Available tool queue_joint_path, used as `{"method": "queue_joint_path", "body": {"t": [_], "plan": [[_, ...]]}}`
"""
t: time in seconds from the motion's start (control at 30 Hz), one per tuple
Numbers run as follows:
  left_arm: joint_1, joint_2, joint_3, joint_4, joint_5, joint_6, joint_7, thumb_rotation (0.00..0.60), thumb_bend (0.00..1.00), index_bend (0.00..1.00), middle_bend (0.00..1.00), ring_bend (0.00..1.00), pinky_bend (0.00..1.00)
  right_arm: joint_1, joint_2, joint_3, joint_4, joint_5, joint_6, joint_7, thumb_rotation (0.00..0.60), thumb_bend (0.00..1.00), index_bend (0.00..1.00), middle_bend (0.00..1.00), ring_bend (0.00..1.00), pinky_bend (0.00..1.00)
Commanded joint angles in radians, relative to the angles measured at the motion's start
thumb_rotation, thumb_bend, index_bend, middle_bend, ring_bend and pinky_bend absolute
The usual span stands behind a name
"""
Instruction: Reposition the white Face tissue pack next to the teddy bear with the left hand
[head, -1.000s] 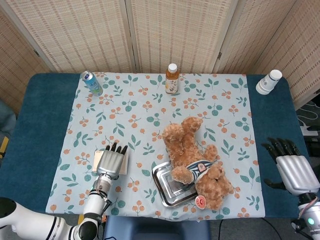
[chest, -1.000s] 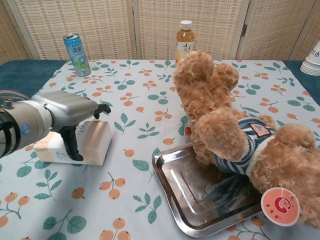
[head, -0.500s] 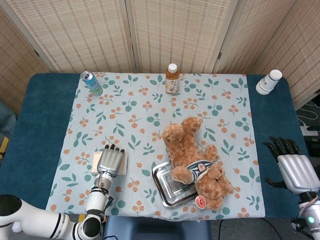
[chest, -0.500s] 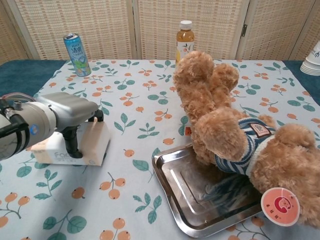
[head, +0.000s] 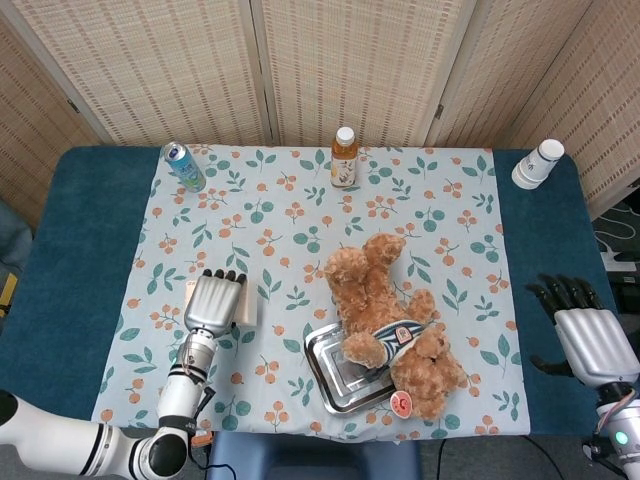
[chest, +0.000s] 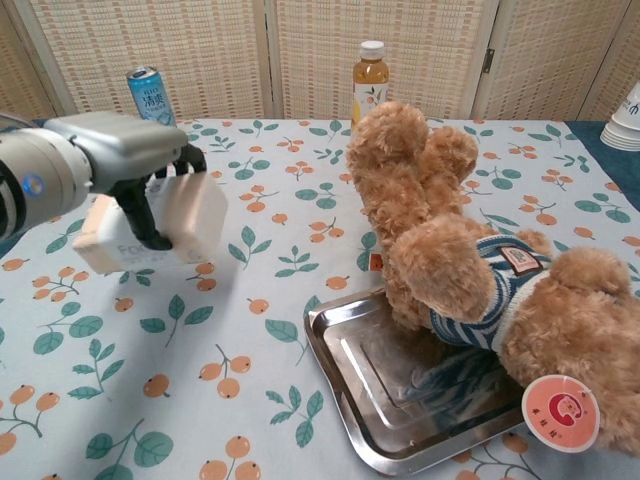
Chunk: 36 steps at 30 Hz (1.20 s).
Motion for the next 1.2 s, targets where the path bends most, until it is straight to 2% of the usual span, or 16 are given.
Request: {"method": "queue_joint_path", "body": {"t": [0.03, 0.13, 0.3, 0.5, 0.63, 0.87, 1.2], "plan": [[0.054, 0.047, -0.046, -0.055, 0.124, 0.006, -0.186, 0.6, 0.31, 0.49, 0.59, 0.31, 0.31, 0.001, -0.001, 0.0, -0.001, 0.0, 0.0, -0.002, 0.6, 0.12, 0.14, 0.05, 0.0, 0.0], [0.098, 0.052, -0.074, -0.068, 0.192, 0.007, -0.339, 0.6, 0.31, 0.5, 0.61, 0.33, 0.31, 0.002, -0.005, -0.002, 0.001, 0.0, -0.002, -0.007, 0.6, 0.12, 0.14, 0.05, 0.0, 0.0], [0.138, 0.051, -0.107, -0.065, 0.276, -0.006, -0.511, 0.6, 0.3, 0.5, 0.61, 0.33, 0.31, 0.003, -0.011, -0.003, 0.001, 0.005, -0.002, -0.02, 0.6, 0.12, 0.14, 0.05, 0.0, 0.0], [0.204, -0.014, -0.153, 0.005, 0.35, 0.013, -0.777, 0.6, 0.3, 0.51, 0.62, 0.35, 0.3, 0.004, -0.017, -0.002, 0.003, 0.01, 0.003, -0.03, 0.6, 0.12, 0.14, 0.05, 0.0, 0.0], [0.25, -0.049, -0.145, 0.066, 0.403, -0.004, -0.947, 0.6, 0.29, 0.51, 0.63, 0.35, 0.25, 0.005, -0.019, -0.002, 0.006, 0.015, 0.001, -0.033, 0.6, 0.12, 0.14, 0.04, 0.0, 0.0], [0.321, -0.068, -0.111, 0.161, 0.499, -0.081, -1.229, 0.6, 0.29, 0.51, 0.63, 0.35, 0.27, 0.009, -0.029, -0.004, 0.01, 0.027, -0.002, -0.052, 0.6, 0.12, 0.14, 0.04, 0.0, 0.0], [0.371, -0.089, -0.083, 0.257, 0.594, -0.112, -1.375, 0.6, 0.27, 0.51, 0.62, 0.35, 0.27, 0.013, -0.046, -0.007, 0.013, 0.041, 0.003, -0.085, 0.6, 0.12, 0.14, 0.05, 0.0, 0.0]]}}
